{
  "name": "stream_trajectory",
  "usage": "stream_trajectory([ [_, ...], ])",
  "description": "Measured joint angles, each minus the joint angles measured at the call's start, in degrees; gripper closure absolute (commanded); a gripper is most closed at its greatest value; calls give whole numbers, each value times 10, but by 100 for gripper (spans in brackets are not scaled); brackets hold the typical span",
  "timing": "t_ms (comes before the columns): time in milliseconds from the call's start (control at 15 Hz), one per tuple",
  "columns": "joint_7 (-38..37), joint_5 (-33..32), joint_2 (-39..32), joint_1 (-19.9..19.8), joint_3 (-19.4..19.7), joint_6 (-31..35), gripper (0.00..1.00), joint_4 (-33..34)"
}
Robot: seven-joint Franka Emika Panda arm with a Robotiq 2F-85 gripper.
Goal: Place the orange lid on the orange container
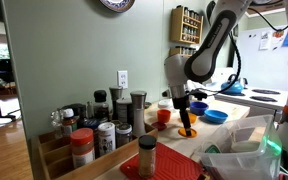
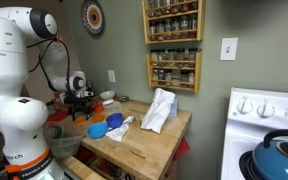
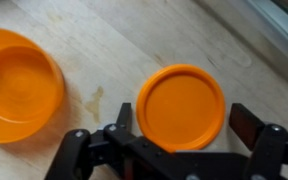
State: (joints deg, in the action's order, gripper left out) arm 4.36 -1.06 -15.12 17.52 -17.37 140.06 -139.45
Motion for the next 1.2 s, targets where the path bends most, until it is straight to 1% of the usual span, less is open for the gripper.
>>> stream_trajectory([
  [600, -48, -36, -8, 9, 1, -6, 0, 7],
  [667, -55, -41, -9, 11, 1, -8, 6, 10],
  [733, -61, -46, -11, 13, 2, -11, 22, 12],
  [800, -66, -51, -12, 14, 2, -13, 34, 13],
  [867, -69, -57, -12, 14, 4, -17, 38, 16],
  [1200, -78, -63, -12, 16, 5, -30, 40, 26],
])
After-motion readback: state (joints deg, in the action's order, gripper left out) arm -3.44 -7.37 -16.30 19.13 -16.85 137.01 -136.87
